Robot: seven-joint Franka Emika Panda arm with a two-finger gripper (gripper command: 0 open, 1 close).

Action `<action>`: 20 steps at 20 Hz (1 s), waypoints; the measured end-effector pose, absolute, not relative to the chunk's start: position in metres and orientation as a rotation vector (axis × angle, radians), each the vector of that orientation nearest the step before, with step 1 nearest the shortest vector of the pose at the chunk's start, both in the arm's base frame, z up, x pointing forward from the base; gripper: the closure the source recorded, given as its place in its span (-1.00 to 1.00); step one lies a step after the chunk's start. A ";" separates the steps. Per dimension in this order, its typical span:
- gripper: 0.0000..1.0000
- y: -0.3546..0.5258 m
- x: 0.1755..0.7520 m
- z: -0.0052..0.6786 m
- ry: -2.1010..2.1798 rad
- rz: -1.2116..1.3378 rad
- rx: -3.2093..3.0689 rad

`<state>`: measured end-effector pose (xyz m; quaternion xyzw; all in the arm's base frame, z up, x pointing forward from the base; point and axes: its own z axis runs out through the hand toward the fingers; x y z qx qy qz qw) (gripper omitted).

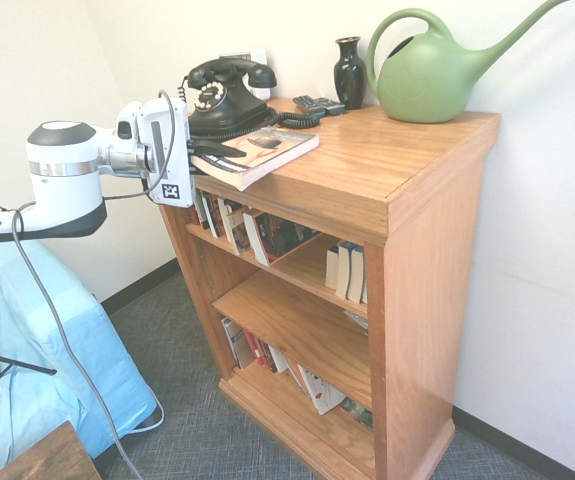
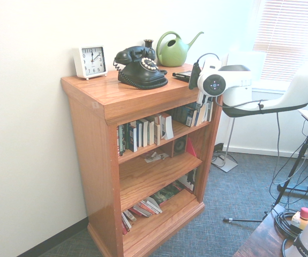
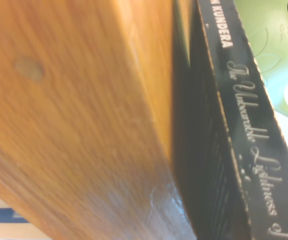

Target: Organize the shelf

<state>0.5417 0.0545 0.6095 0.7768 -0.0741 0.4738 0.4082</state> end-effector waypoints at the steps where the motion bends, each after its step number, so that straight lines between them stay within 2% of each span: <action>1: 1.00 0.055 0.538 0.611 -0.212 1.195 1.981; 5: 1.00 0.051 0.501 0.625 -0.356 1.221 2.081; 14: 1.00 0.009 0.373 0.632 -0.664 1.306 2.249; 20: 1.00 0.014 0.356 0.592 -0.726 1.271 2.393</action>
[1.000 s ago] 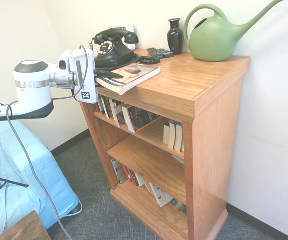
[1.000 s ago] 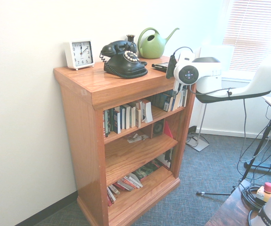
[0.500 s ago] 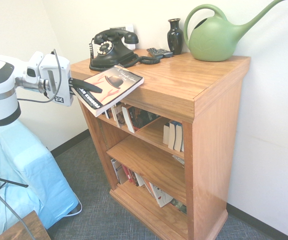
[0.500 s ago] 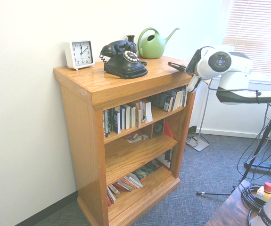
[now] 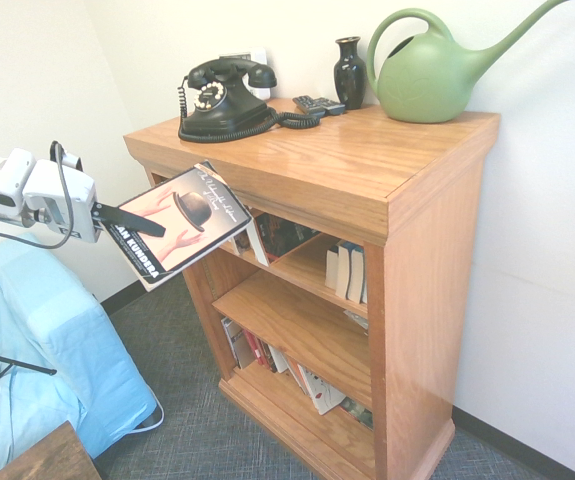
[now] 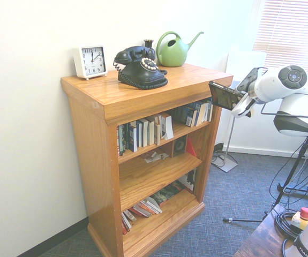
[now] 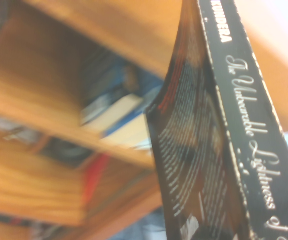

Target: Organize the shelf

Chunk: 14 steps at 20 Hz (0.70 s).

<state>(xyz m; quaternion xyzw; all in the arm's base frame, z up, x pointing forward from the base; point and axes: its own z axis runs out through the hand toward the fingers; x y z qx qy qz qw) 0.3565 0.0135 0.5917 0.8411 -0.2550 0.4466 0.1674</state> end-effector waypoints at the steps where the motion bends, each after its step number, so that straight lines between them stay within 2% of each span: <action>1: 1.00 0.015 0.360 0.580 -0.725 1.253 2.417; 14: 1.00 0.026 0.438 0.463 -0.812 1.093 2.624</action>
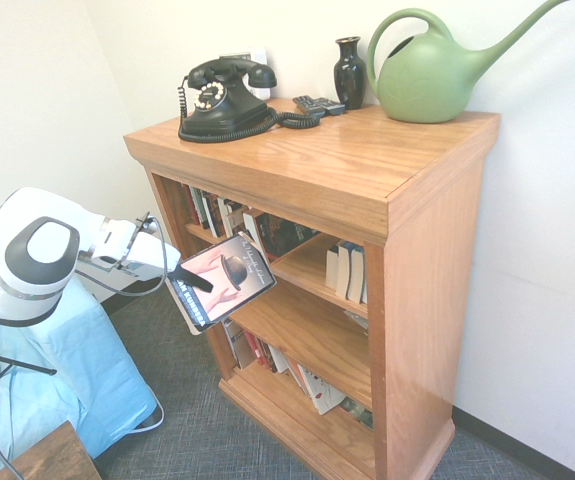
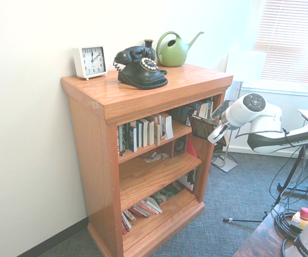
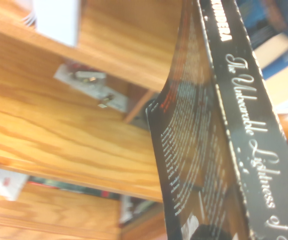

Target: Organize the shelf

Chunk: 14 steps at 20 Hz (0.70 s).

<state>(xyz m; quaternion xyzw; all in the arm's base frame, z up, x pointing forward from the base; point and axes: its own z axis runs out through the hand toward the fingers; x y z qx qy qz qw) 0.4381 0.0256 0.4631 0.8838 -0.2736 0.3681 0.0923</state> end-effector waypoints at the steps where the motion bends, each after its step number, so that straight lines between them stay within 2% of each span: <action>1: 1.00 0.026 0.445 0.461 -0.820 1.095 2.636; 14: 1.00 0.031 0.506 0.449 -0.911 1.111 2.793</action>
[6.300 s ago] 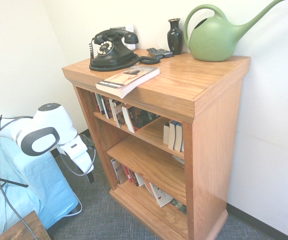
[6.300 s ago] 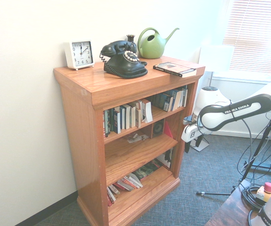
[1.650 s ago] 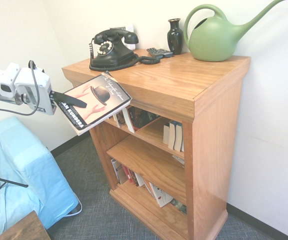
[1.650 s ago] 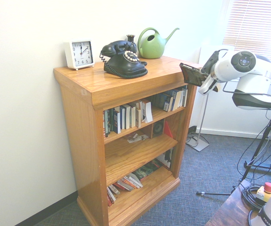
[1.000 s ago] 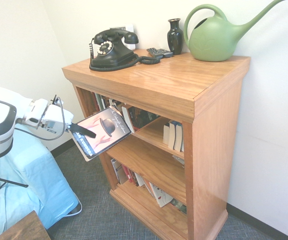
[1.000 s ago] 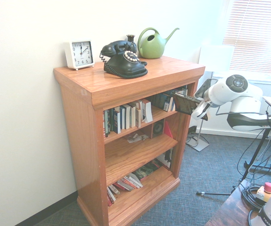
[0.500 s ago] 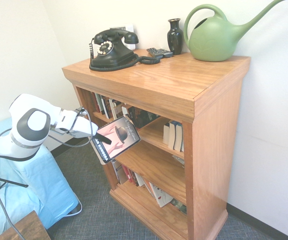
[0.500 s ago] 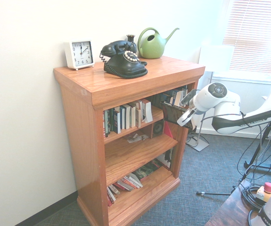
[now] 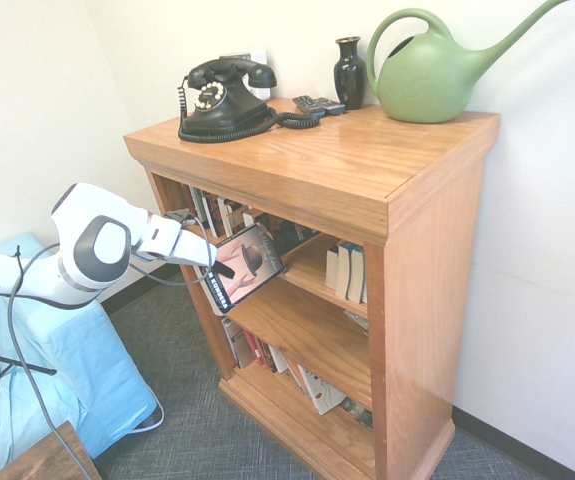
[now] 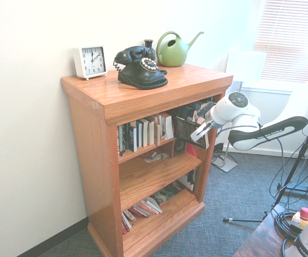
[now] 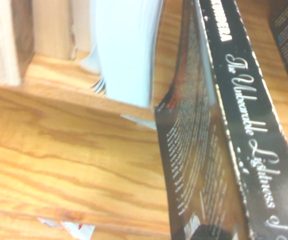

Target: Organize the shelf

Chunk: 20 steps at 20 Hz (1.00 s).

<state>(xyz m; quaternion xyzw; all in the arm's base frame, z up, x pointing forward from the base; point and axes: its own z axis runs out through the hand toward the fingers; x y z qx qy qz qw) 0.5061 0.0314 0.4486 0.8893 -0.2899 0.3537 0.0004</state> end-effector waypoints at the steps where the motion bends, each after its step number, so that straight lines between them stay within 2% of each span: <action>1: 1.00 0.029 0.512 0.449 -0.912 1.112 2.790; 20: 1.00 0.048 0.588 0.436 -0.860 1.180 2.769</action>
